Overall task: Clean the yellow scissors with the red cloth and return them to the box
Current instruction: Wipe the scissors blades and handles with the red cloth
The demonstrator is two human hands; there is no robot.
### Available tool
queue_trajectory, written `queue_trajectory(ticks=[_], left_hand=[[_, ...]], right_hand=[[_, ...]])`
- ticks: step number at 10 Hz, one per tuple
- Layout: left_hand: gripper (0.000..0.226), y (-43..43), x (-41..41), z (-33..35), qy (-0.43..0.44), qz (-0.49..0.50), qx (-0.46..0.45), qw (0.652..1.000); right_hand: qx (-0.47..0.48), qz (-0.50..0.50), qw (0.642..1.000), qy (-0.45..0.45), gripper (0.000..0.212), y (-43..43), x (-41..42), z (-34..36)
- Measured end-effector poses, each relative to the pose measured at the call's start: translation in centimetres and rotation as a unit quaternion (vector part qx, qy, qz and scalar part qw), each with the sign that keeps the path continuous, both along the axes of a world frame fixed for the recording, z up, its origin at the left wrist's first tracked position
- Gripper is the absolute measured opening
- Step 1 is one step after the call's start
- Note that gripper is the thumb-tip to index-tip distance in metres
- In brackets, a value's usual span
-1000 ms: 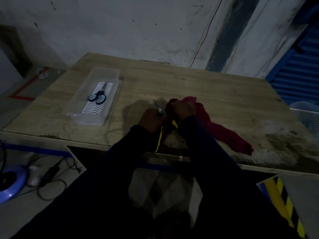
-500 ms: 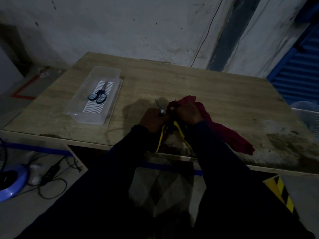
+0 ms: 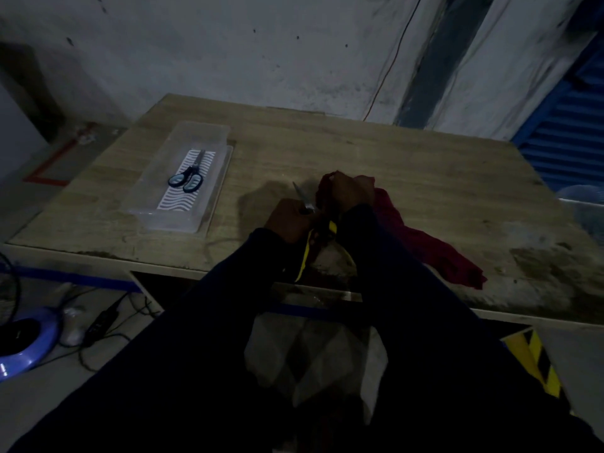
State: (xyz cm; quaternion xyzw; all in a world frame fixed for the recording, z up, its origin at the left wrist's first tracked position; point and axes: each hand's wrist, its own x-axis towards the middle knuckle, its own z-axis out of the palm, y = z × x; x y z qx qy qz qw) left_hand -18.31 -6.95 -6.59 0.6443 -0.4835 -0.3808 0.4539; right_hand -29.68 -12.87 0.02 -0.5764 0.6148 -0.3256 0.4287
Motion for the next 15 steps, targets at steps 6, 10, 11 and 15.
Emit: queue_trajectory(ticks=[6, 10, 11, 15], left_hand=[[0.026, 0.4, -0.3, 0.0, 0.058, 0.016, -0.036, 0.998], [0.040, -0.1, 0.0, -0.3, -0.025, -0.004, -0.017, 1.000], [0.031, 0.6, -0.4, 0.2, 0.008, -0.038, -0.009, 0.999], [0.027, 0.3, -0.3, 0.3, -0.044, -0.006, -0.029, 0.999]], right_hand=[[0.000, 0.151, 0.988, -0.033, 0.018, 1.1, -2.8, -2.3], [-0.113, 0.122, 0.946, 0.279, 0.038, -1.8, 0.6, -2.4], [-0.017, 0.010, 0.998, 0.053, 0.040, -3.2, 0.5, -1.4], [0.093, 0.032, 0.984, -0.148, 0.021, -1.1, -4.7, -2.0]])
